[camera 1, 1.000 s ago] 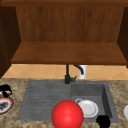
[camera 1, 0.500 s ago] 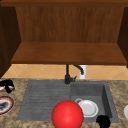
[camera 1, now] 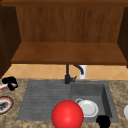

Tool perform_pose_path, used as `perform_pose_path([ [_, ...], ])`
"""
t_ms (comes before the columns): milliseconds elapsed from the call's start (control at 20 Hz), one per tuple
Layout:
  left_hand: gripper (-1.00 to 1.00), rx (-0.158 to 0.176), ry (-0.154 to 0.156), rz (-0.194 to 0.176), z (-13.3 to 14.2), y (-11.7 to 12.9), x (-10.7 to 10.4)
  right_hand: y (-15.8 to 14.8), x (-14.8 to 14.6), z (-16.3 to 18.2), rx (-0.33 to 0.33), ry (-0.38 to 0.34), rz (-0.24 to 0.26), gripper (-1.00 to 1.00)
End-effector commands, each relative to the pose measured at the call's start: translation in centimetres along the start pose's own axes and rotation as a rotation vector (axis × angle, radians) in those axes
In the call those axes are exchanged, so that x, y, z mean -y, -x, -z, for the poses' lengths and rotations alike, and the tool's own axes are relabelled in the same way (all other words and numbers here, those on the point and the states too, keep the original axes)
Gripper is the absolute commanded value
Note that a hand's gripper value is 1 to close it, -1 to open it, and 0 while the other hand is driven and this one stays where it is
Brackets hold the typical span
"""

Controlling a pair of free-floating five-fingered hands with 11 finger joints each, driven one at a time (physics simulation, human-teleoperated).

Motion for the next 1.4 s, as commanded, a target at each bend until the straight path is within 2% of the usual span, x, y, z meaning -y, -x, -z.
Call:
perform_pose_path([
  [0, 1.0, 0.018, 0.027, -0.01, 2.6, -1.6, -0.3, 0.0, 0.0, 0.0, 0.0, 0.0, 0.0, 0.0],
  [250, 1.0, -0.003, 0.032, -0.007, 6.0, -4.0, 0.0, 0.0, 0.0, 0.0, 0.0, 0.0, 0.0, 0.0],
  [650, 1.0, -0.013, 0.03, 0.006, 11.2, -8.6, 0.7, 0.0, 0.0, 0.0, 0.0, 0.0, 0.0, 0.0],
  [750, 1.0, -0.006, 0.029, 0.026, 12.6, -9.8, 0.5, 0.0, 0.0, 0.0, 0.0, 0.0, 0.0, 0.0],
  [1050, 1.0, -0.015, 0.039, 0.021, 16.3, -13.1, -0.2, 0.0, 0.0, 0.0, 0.0, 0.0, 0.0, 0.0],
  [1150, 1.0, -0.017, 0.049, 0.03, 17.5, -14.3, -0.7, 0.0, 0.0, 0.0, 0.0, 0.0, 0.0, 0.0],
  [1350, 1.0, -0.016, 0.049, 0.037, 20.1, -16.4, -1.8, 0.0, 0.0, 0.0, 0.0, 0.0, 0.0, 0.0],
])
